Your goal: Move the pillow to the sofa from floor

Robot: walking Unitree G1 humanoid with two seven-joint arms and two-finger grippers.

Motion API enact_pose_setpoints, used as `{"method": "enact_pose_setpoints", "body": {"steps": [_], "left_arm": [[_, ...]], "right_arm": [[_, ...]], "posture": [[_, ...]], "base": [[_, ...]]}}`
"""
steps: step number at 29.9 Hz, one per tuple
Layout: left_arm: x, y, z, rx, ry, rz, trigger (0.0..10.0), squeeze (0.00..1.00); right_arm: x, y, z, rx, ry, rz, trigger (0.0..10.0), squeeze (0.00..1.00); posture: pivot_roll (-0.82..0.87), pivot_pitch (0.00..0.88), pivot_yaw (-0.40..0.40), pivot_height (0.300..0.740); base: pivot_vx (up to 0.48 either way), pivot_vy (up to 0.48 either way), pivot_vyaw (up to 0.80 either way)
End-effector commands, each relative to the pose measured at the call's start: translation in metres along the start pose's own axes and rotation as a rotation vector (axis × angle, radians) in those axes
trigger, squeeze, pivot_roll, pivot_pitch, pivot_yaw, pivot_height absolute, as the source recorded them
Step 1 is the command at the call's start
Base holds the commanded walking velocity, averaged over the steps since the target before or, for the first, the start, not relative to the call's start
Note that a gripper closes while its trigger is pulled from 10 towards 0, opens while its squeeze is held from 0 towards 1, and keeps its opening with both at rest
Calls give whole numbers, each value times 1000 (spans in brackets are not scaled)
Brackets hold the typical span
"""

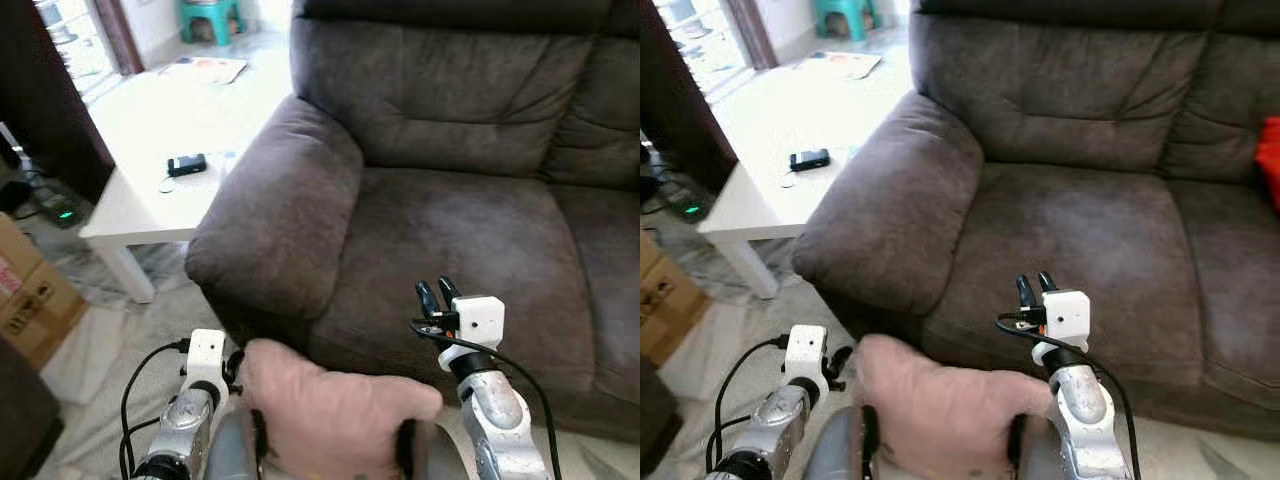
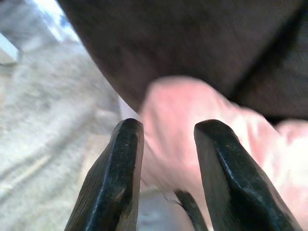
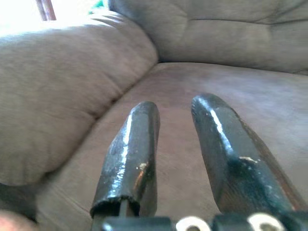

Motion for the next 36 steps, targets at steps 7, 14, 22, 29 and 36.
{"method": "enact_pose_setpoints", "body": {"steps": [7, 14, 22, 29, 36], "left_arm": [[-10, -11, -1, 33, -87, 23, 10000, 0], [-9, -8, 1, 22, -100, 24, 10000, 0], [-10, -4, 1, 14, -86, 5, 10000, 0], [-9, -2, 1, 14, -77, 1, 10000, 0], [-7, -3, 2, 26, -70, -15, 10000, 1000]], "right_arm": [[-3, -1, -1, 10, -18, 3, 10000, 0], [-2, 1, -1, 7, -19, 2, 10000, 0], [-2, 0, 0, 3, -25, 7, 10000, 0], [-2, -1, 0, 3, -28, 9, 10000, 0], [-2, -1, 0, 3, -31, 10, 10000, 0]], "posture": [[-30, 91, 16, 568], [-32, 95, 11, 568], [-33, 99, 10, 568], [-30, 102, 11, 568], [-29, 104, 13, 568]], "base": [[0, 0, 0], [0, 0, 0], [0, 0, 0], [0, 0, 0], [0, 0, 0]]}}
Point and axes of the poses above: a point about 5 cm out from each wrist's last joint towards the gripper, its own z axis pointing out of the wrist towards the gripper, its own x axis along the axis of the wrist's last joint, y = z × x, the point moved 2 cm from there along z, pointing out of the wrist towards the gripper, and after that the axes turned 15 degrees about -z, right-handed, at the moved point
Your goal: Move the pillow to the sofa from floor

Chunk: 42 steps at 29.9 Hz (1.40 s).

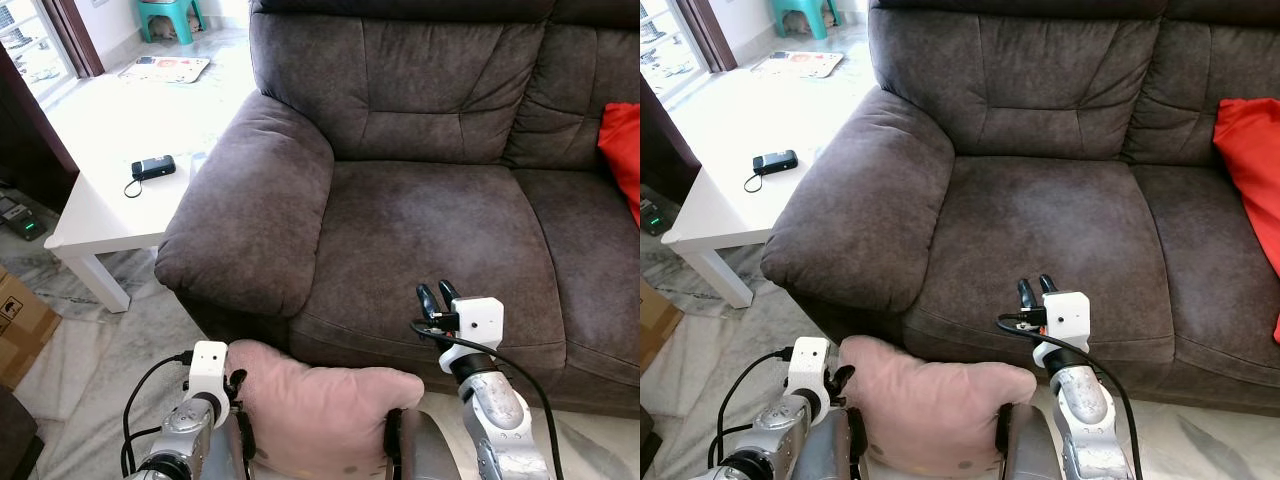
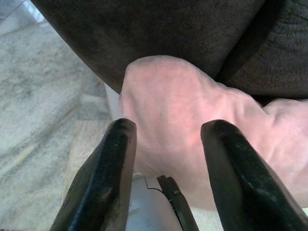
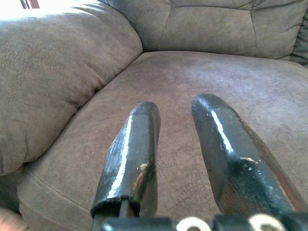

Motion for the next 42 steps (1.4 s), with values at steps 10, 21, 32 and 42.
{"method": "enact_pose_setpoints", "body": {"steps": [10, 21, 32, 42], "left_arm": [[0, -4, 0, 15, -13, 8, 10000, 1000], [-3, -7, -1, 45, -10, 35, 10000, 0], [2, -7, -1, 50, 14, 25, 10000, 0], [4, -8, 0, 62, 28, 23, 10000, 0]], "right_arm": [[1, -2, 1, 1, -3, 7, 10000, 0], [1, -1, 0, 2, -5, 9, 10000, 0], [1, -2, 1, 1, -16, 21, 10000, 0], [4, -4, 1, 15, 6, 10, 10000, 0]], "posture": [[-29, 106, 12, 568], [-32, 113, 8, 568], [-33, 115, 9, 558], [-33, 115, 6, 548]], "base": [[0, 0, 0], [0, 0, 0], [0, 0, 0], [0, 0, 0]]}}
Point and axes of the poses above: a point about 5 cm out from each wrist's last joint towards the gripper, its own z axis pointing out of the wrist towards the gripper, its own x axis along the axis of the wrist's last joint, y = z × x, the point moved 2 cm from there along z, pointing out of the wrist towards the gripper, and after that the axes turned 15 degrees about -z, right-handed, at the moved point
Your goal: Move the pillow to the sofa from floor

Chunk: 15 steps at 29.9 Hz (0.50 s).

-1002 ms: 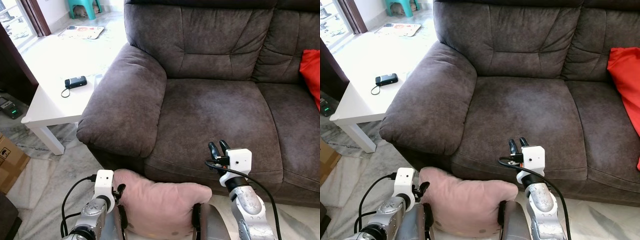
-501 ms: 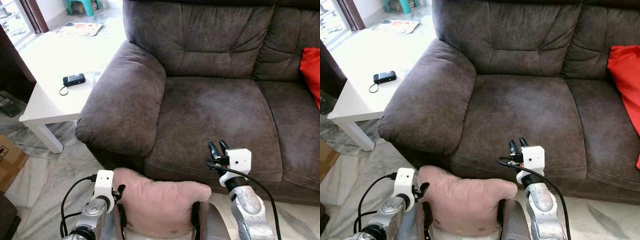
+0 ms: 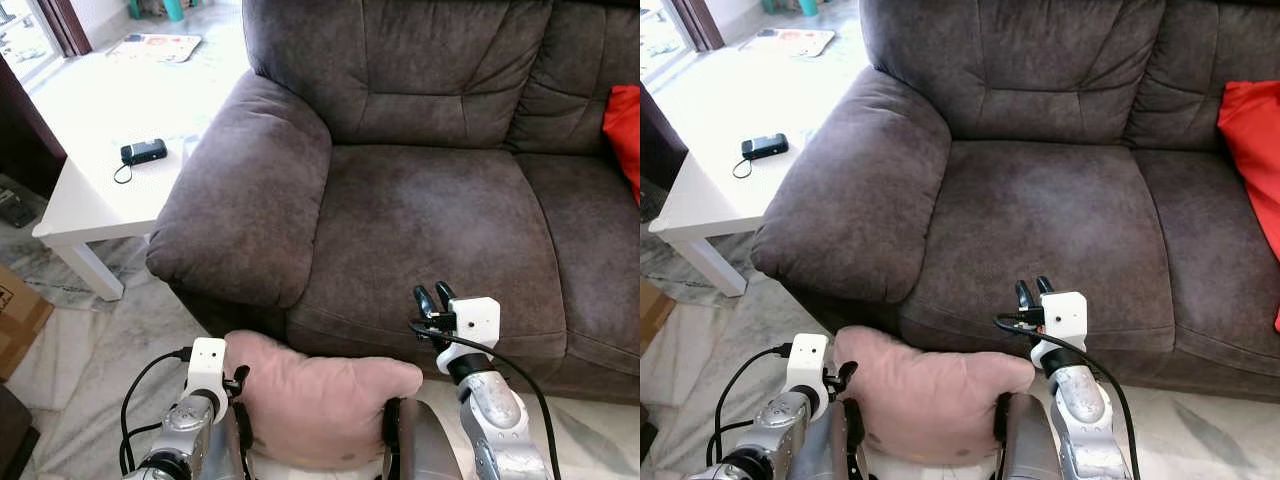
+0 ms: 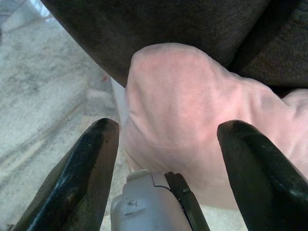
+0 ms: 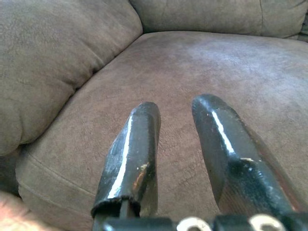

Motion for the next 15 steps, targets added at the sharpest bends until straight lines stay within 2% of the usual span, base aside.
{"method": "enact_pose_setpoints", "body": {"steps": [1, 15], "left_arm": [[0, -6, -1, 29, -3, -7, 10000, 0], [0, -6, 0, 37, 4, -14, 10000, 0]], "right_arm": [[4, -1, 0, 4, 19, -1, 10000, 0], [5, -1, 1, 7, 18, 11, 10000, 0]], "posture": [[-32, 114, 5, 548], [-33, 113, 2, 528]], "base": [[0, 0, 0], [0, 0, 0]]}}
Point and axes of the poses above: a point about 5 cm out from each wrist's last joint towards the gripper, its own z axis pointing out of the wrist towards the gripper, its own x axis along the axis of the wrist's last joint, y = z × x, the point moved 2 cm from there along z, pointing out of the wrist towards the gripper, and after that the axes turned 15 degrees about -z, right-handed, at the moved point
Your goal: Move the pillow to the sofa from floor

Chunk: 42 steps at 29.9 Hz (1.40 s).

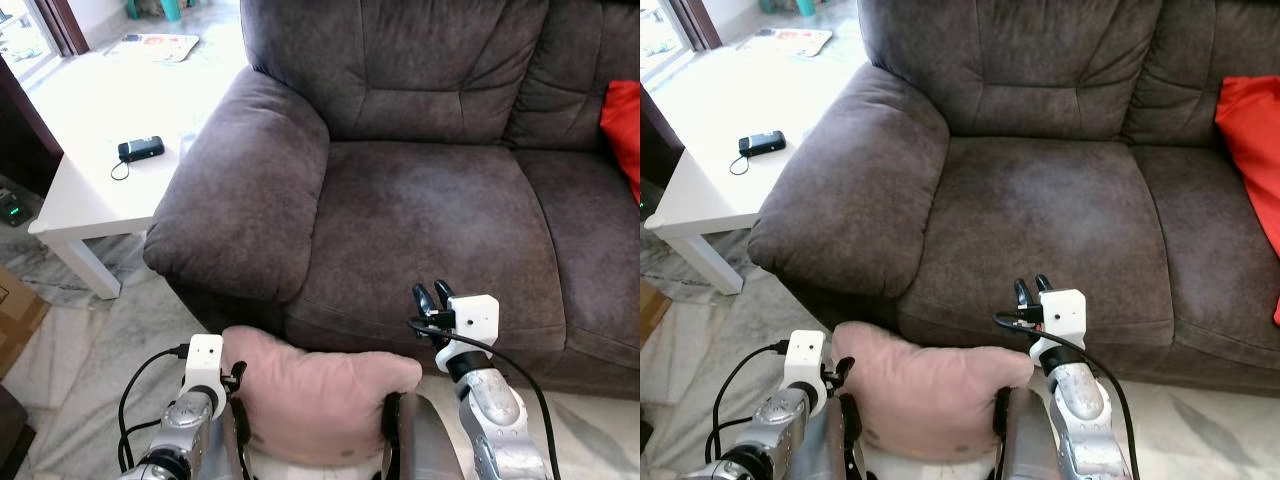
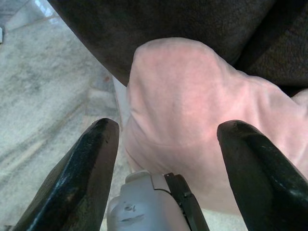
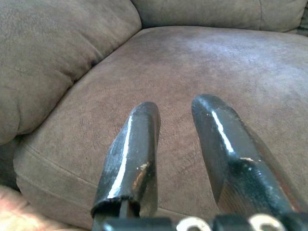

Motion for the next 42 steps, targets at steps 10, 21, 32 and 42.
{"method": "enact_pose_setpoints", "body": {"steps": [10, 21, 32, 42], "left_arm": [[-5, 1, -1, -32, -18, -27, 10000, 0], [1, 3, 1, -42, -11, -12, 10000, 0], [5, -4, 2, 15, 5, 8, 10000, 0], [15, -10, 2, 25, 55, 14, 10000, 0]], "right_arm": [[4, 1, -2, 4, 23, -3, 10000, 0], [22, 10, -2, 8, 73, -9, 10000, 0], [49, 15, -3, 14, 142, 22, 10000, 0], [68, 19, -11, 35, 171, 21, 10000, 0]], "posture": [[-40, 121, -5, 528], [-65, 154, -29, 528], [-78, 210, -66, 528], [-98, 271, -87, 528]], "base": [[0, 0, 0], [0, 0, 0], [0, 0, 0], [0, 0, 0]]}}
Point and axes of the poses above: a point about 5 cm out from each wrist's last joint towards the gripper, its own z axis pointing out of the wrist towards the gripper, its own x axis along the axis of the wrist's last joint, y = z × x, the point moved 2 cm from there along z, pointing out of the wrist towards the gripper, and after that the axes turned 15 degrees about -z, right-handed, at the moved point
